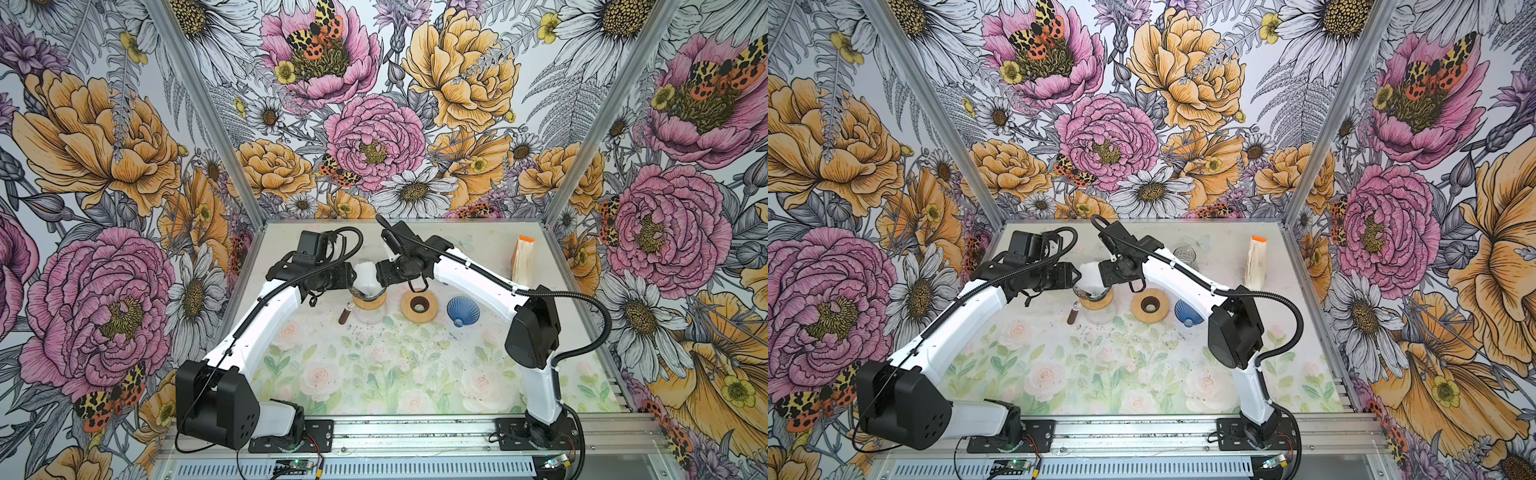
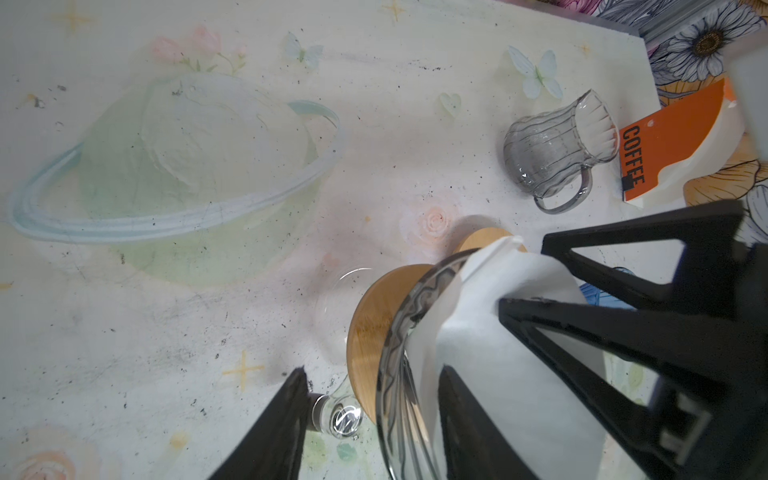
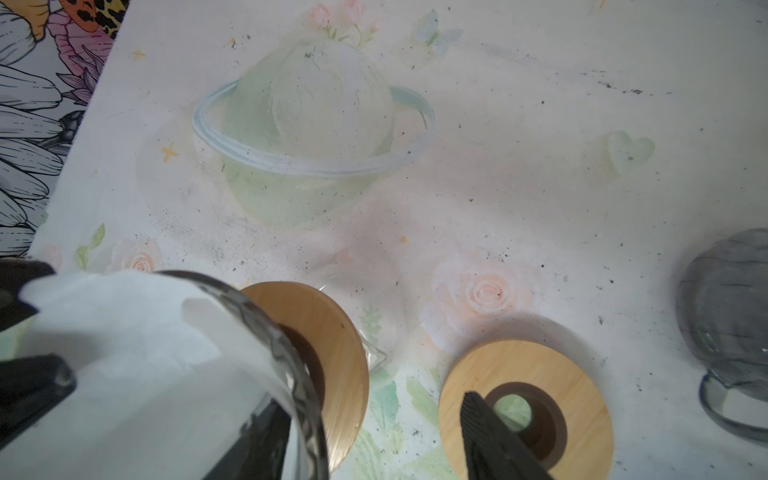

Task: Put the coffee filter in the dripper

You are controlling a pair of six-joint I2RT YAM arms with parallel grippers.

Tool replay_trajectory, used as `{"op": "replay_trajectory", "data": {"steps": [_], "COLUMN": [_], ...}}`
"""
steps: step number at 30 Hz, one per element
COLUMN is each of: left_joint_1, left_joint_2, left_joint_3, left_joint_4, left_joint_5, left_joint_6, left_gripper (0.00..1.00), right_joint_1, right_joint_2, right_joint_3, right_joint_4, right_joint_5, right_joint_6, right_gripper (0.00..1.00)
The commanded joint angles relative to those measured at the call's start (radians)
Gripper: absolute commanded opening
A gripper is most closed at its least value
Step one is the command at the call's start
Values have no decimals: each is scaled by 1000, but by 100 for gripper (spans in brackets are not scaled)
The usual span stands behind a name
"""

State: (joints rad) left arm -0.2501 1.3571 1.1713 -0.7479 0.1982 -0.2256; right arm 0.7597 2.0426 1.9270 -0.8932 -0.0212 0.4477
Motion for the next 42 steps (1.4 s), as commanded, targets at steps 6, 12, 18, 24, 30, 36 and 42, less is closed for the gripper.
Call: {"op": "replay_trajectory", "data": {"steps": [6,12,18,24,30,36,42], "left_joint_1": [12,14,15,17,15,-13,-38], "left_joint_2": [-10,-2,-2,-10,-31,-52,-36], "left_joint_3": [-27,-31,-30,-20,40,67,51], "left_joint_4": [2,2,1,1,2,3,10], "left_joint_5": [-7,-6,-6,-1,55,68,67], "left_joint_6": [23,25,28,24,-12,-61,-83], "left_gripper": [51,51,51,51,53,55,57], "right_joint_1": [-5,-5,-6,-6,2,11,12], "right_joint_2": [-16,-3,13,6,-9,-17,-34], "right_joint_3": [-12,-13,-10,-10,30,54,56], "right_joint_4": [-3,-1,-2,-1,-2,0,0], "right_joint_5": [17,-3,-25,-36,-63,-69,-58], "right_joint_6": [3,-1,-3,-2,-22,-31,-34], "right_gripper": [67,67,67,67,67,67,67]}}
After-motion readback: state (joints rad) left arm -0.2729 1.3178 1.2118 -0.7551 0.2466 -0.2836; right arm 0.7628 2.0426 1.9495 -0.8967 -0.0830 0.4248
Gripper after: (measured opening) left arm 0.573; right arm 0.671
